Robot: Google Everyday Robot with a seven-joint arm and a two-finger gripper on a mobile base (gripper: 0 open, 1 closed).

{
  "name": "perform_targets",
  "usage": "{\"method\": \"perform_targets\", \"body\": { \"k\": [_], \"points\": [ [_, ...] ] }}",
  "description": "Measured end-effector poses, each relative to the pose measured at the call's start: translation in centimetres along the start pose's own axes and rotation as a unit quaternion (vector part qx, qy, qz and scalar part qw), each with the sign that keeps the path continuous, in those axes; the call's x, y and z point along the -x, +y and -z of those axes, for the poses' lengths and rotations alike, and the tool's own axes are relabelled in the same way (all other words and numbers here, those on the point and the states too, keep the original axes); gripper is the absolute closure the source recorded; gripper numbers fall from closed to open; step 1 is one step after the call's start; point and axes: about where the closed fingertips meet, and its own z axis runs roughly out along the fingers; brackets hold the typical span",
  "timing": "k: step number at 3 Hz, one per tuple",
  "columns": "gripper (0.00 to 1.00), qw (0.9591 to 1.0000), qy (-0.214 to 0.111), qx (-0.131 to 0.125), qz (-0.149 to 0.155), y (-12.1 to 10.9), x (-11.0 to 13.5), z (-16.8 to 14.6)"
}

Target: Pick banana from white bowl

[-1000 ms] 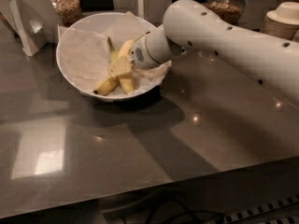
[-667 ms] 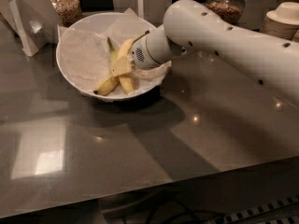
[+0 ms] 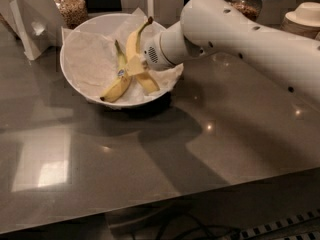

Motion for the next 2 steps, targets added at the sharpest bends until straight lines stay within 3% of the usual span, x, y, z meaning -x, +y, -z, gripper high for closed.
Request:
{"method": "perform_targets", "body": {
  "k": [2],
  "points": [
    [1.0, 0.9981, -0.049, -0.01, 0.035, 1.9, 3.4, 4.3]
  ]
}}
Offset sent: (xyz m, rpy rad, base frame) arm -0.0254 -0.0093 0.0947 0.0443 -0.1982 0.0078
